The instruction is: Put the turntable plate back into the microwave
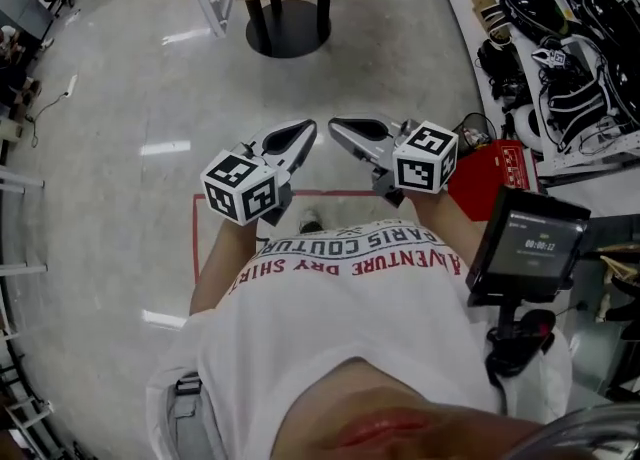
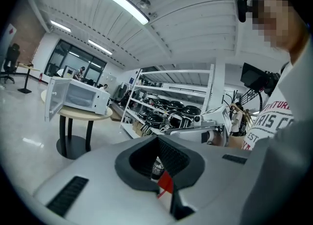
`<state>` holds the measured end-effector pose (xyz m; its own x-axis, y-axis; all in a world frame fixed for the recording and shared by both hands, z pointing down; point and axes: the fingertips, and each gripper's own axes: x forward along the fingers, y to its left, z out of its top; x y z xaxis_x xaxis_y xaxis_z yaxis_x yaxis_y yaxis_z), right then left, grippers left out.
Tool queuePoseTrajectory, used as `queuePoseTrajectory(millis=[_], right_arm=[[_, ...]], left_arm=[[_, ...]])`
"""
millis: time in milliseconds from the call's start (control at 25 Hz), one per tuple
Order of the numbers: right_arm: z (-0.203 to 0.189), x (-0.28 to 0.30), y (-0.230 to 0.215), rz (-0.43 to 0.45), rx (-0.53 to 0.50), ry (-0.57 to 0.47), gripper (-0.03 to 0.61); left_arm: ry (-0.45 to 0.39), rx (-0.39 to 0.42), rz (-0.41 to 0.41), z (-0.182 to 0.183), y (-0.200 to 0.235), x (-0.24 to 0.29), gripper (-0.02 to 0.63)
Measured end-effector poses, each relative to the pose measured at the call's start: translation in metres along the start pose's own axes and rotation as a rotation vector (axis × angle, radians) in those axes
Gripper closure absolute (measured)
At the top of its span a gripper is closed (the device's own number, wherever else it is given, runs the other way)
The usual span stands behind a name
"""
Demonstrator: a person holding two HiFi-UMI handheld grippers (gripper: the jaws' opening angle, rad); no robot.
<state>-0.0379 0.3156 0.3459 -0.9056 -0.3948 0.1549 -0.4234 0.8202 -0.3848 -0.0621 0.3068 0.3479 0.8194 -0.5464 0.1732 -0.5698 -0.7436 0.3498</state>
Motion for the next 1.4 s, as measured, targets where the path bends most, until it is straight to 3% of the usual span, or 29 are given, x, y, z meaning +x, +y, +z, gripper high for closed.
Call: queuePoseTrajectory(millis=[160, 280, 520, 760, 1080, 1400], right_arm=[[-0.062, -0.087, 0.070, 0.015, 0.034, -0.004, 0.577], [-0.106, -0.132, 0.106, -0.006, 0.028, 0.003, 0.577], [-0.108, -0.228, 0.118, 0.016, -0.027, -0.015, 0.577], [-0.105, -0.272, 0.071, 0.013, -0.031, -0.031, 0.577], [-0.077, -0.203, 0.157, -0.010, -0.035, -0.025, 0.577], [-0.083, -0.224, 0.147, 0.005, -0.032, -0.010, 0.578]], left_arm=[[0.016, 0.029, 0.006, -0.056, -0.113, -0.024, 0.614], [0.034, 0.034, -0.012, -0.096, -0.171, -0.040, 0.614], [0.036, 0.056, 0.028, -0.103, -0.259, -0.007, 0.614], [0.044, 0.070, 0.038, -0.107, -0.269, 0.052, 0.614], [0.047, 0.075, 0.012, -0.070, -0.253, -0.053, 0.614], [0.046, 0.054, 0.015, -0.081, -0.266, -0.035, 0.614]])
